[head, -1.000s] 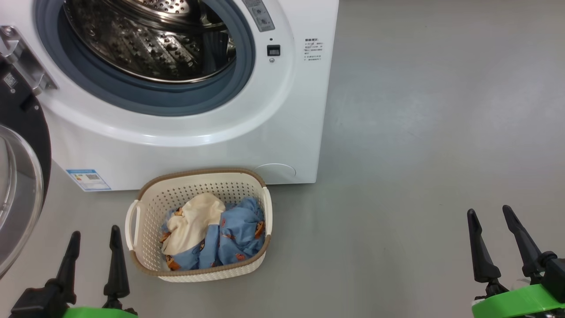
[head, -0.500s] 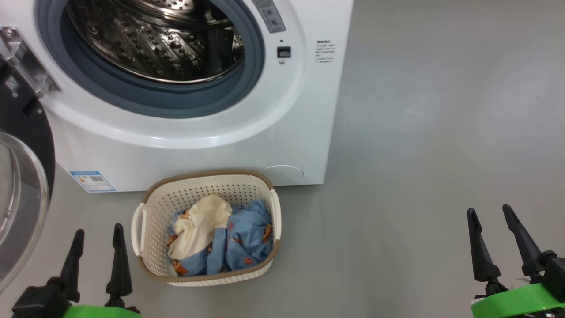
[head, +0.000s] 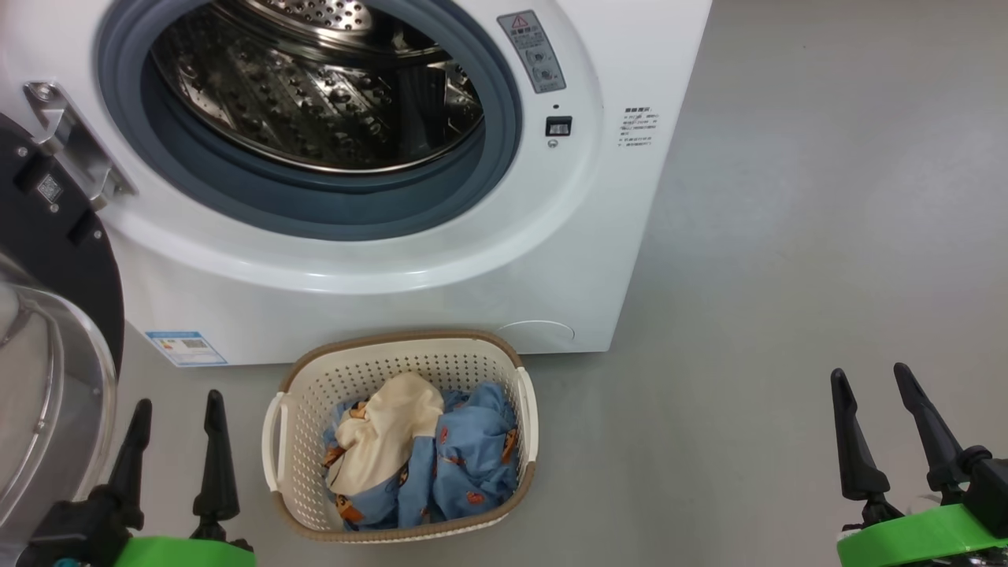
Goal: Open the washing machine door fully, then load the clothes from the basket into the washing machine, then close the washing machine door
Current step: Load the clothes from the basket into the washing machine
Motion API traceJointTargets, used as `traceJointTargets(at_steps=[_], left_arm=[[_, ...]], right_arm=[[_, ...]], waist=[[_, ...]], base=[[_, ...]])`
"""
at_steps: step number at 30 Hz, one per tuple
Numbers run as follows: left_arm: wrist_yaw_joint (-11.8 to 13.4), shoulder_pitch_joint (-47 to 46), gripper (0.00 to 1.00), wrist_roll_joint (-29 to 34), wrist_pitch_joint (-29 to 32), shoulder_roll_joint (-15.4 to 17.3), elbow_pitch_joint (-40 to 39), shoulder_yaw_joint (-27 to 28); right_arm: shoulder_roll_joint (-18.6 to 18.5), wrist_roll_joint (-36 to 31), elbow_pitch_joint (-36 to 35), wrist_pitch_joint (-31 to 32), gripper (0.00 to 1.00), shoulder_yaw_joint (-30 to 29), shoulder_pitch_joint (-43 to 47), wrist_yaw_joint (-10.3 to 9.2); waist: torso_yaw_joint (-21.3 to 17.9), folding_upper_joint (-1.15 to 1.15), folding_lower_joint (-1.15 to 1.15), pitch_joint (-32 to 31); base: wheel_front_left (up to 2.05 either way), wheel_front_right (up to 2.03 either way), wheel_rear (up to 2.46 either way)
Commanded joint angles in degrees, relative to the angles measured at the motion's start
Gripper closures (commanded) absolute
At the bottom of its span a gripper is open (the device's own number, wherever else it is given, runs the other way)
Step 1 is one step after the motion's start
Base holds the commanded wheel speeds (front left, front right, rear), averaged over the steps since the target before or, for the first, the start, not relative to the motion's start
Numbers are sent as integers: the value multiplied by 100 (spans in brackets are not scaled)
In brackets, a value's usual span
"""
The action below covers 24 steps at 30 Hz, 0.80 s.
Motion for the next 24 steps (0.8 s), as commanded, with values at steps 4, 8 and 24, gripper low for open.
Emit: traceJointTargets(at_steps=[4,8,24], left_arm=[[3,-155,0,-88,-20,73,-177,108],[3,-128,0,-117,-20,54,-138,70],[3,-138,0,16,-20,-120,281,-255]], right_arm=[[-113,-32,-150,-70,0,107,-187,25],[-109,-34,-147,-70,0,118,-185,25],[-83,-28,-147,-70,0,194,-245,25]], waist=[[12,0,0,7],[20,0,0,9],[-1,0,0,144]], base=[[0,0,0],[0,0,0],[0,0,0]])
